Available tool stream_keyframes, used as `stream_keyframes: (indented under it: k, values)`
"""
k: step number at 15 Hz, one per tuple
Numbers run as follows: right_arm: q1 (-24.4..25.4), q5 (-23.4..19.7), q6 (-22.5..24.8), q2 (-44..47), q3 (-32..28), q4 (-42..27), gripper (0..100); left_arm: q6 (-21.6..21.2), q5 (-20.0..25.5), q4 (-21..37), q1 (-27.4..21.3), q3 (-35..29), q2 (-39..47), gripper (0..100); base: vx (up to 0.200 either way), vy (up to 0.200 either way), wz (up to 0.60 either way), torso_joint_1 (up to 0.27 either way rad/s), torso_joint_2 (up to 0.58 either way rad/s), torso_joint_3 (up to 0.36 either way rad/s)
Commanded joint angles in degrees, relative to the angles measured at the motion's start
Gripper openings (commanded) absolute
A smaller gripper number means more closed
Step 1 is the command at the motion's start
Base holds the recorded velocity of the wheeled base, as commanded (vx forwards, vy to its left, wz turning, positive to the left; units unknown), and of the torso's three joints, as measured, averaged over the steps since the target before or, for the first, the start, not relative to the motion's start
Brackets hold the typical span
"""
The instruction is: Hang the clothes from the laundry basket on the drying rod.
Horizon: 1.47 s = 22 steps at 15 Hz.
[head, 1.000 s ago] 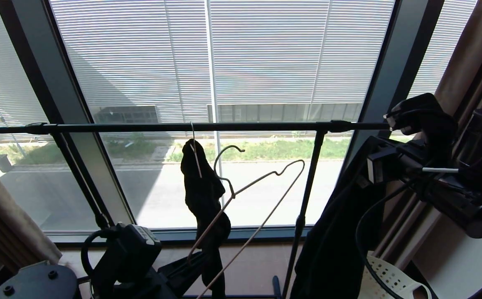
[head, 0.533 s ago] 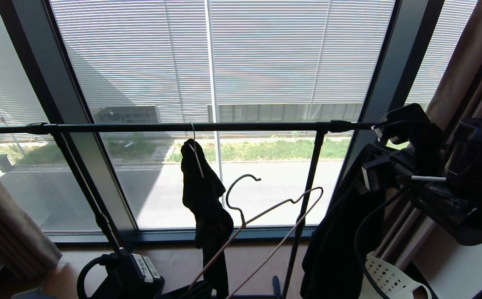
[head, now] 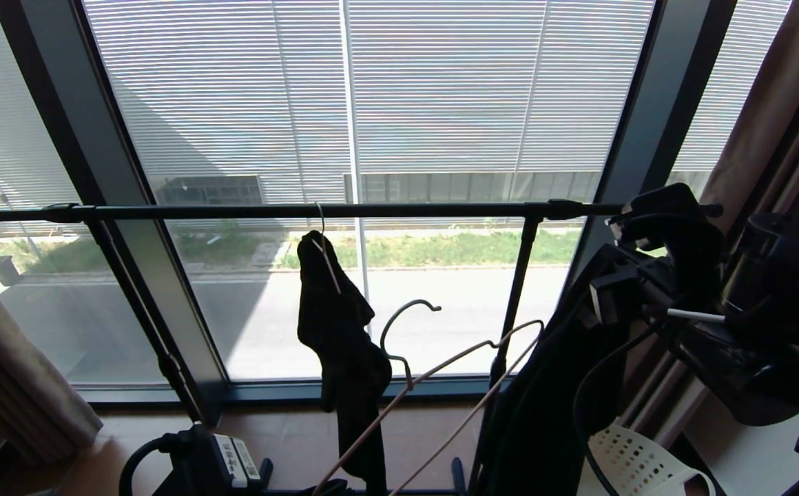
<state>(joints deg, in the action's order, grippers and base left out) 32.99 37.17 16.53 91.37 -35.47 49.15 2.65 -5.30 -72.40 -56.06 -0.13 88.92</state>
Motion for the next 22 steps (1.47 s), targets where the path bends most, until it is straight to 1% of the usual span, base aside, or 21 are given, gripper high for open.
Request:
stream_keyframes:
  k: [1, 6, 8, 10, 13, 14, 15, 17, 20, 22]
  values:
    - [0.15, 0.18, 0.08, 1.44, 1.11, 1.21, 0, -0.01, 0.03, -0.02, -1.15, 0.13, -0.76, 0, 0.0, 0.0, 0.0, 0.0, 0.0, 0.0]
    - [0.15, 0.36, 0.08, 2.5, 0.93, 1.47, 0, 0.08, 0.03, 0.15, -1.77, 0.13, -0.59, 0, 0.0, 0.0, 0.0, 0.0, 0.0, 0.0]
    - [0.23, 1.85, 0.08, 2.5, 0.85, 1.47, 0, 0.08, -0.06, 0.15, -2.29, 0.13, -0.68, 0, 0.0, 0.0, 0.0, 0.0, 0.0, 0.0]
    - [0.23, 1.94, 0.08, 2.41, 0.58, 1.47, 0, -0.01, -0.06, 0.07, -2.91, 0.13, -0.59, 0, 0.0, 0.0, 0.0, 0.0, 0.0, 0.0]
    - [0.23, 1.85, -0.01, 2.94, -1.62, 1.47, 0, -0.1, -0.06, -0.02, -3.0, 0.13, -0.68, 0, 0.0, 0.0, 0.0, 0.0, 0.0, 0.0]
    - [0.59, 1.94, -0.01, 4.34, -1.79, 1.47, 0, -0.01, -0.06, -0.02, -3.0, 0.13, -0.59, 0, 0.0, 0.0, 0.0, 0.0, 0.0, 0.0]
    - [1.99, 1.94, -0.01, 5.31, -1.62, 1.74, 0, 0.17, -0.06, -0.02, -3.0, 0.13, -0.59, 0, 0.0, 0.0, 0.0, 0.0, 0.0, 0.0]
    - [2.78, 2.29, 0.08, 5.66, -1.7, 2.88, 0, 0.08, -0.15, -0.02, -3.0, 0.13, -0.59, 0, 0.0, 0.0, 0.0, 0.0, 0.0, 0.0]
    - [4.28, 2.73, 0.08, 5.57, -1.44, 3.14, 0, 0.34, -0.15, -0.2, -2.73, -2.41, 2.93, 0, 0.0, 0.0, 0.0, 0.0, 0.0, 0.0]
    - [5.07, 2.73, 0.08, 5.49, -1.09, 3.41, 0, 0.34, -0.15, -1.96, -2.73, -1.8, 3.28, 0, 0.0, 0.0, 0.0, 0.0, 0.0, 0.0]
